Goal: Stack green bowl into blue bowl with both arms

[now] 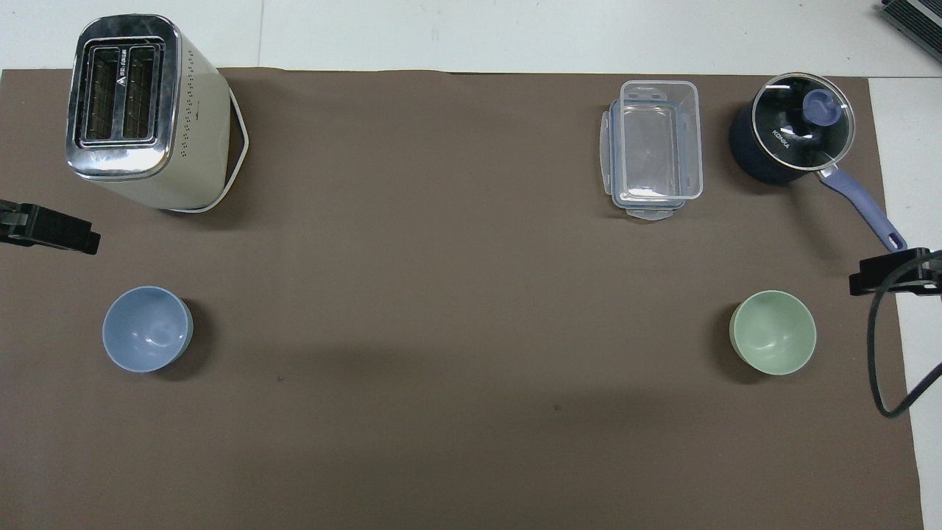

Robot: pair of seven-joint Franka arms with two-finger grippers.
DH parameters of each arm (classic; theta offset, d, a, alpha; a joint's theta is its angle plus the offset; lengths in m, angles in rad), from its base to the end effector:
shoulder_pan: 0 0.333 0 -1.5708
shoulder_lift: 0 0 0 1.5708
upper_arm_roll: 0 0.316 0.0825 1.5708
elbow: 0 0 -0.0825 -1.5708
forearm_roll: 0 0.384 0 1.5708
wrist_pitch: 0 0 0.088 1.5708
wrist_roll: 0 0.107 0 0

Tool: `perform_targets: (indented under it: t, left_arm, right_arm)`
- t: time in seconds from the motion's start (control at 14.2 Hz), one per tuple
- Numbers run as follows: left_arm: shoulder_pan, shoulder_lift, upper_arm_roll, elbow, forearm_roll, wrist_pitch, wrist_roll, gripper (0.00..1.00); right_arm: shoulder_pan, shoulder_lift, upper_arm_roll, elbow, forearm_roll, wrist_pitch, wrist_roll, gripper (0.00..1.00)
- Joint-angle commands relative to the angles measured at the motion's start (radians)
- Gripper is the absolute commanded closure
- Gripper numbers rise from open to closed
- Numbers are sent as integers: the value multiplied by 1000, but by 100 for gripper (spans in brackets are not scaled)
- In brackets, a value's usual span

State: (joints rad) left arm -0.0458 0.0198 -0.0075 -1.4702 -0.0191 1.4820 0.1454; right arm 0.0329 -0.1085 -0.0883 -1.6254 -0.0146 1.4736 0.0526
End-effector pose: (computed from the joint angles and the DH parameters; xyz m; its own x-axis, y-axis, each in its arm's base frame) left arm 0.5511 -0.0315 0.6528 0.9800 -0.1990 -0.0051 -0.1989 -0.9798 0.0201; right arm 0.5092 -0.0327 0.6482 0.9932 -0.1082 -0.0434 -0.1080 -0.9941 0.0073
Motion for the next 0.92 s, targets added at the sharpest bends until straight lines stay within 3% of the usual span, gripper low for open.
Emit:
perform_targets:
  t: [0.0, 0.49, 0.85]
  left_arm:
    - [-3, -35, 6, -47, 10, 29, -1, 0]
    - [7, -43, 14, -81, -7, 44, 25, 0]
    - [93, -52, 15, -173, -59, 112, 138, 0]
  right_arm:
    - [-4, -14, -2, -17, -10, 2, 3, 0]
    - [-4, -14, -2, -17, -10, 4, 3, 0]
    - [-4, -13, -2, -16, -11, 7, 6, 0]
